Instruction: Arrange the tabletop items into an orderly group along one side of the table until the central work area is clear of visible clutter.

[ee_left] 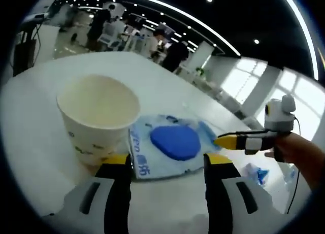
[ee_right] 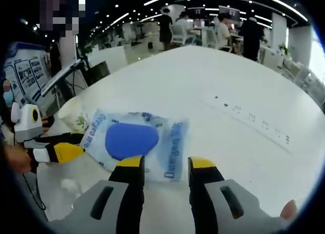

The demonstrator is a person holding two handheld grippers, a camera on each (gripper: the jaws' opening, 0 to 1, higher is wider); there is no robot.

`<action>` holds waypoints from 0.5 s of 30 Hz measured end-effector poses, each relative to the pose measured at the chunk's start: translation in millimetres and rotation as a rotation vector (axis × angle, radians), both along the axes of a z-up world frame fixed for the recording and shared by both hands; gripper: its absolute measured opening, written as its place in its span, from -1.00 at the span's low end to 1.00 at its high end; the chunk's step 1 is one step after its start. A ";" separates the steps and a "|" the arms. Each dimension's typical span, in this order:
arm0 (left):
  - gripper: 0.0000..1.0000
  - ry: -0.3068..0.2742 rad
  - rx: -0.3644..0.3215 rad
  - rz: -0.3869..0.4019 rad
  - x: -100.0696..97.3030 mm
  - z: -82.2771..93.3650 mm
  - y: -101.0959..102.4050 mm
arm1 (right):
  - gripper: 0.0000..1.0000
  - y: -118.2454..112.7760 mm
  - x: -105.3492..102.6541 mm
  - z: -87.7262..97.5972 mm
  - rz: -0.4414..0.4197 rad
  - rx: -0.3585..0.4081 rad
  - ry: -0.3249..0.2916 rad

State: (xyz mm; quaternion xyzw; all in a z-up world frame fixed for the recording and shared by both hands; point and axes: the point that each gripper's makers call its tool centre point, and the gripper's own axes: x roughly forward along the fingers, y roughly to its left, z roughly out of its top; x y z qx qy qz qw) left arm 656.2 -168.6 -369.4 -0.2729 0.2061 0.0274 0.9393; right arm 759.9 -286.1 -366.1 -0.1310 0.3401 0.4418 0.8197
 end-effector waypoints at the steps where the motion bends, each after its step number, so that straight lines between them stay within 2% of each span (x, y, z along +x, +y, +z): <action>1: 0.04 -0.001 0.006 -0.003 0.0 -0.3 0.2 | -0.37 0.1 -0.2 -0.3 0.000 0.000 0.002; 9: -0.14 0.024 0.031 -0.001 0.7 -5.6 5.0 | -0.42 0.6 -0.2 -6.1 -0.011 0.003 0.023; 15: -0.28 0.034 0.047 0.014 1.3 -8.2 9.2 | -0.57 -4.0 1.7 -8.7 -0.020 -0.009 0.028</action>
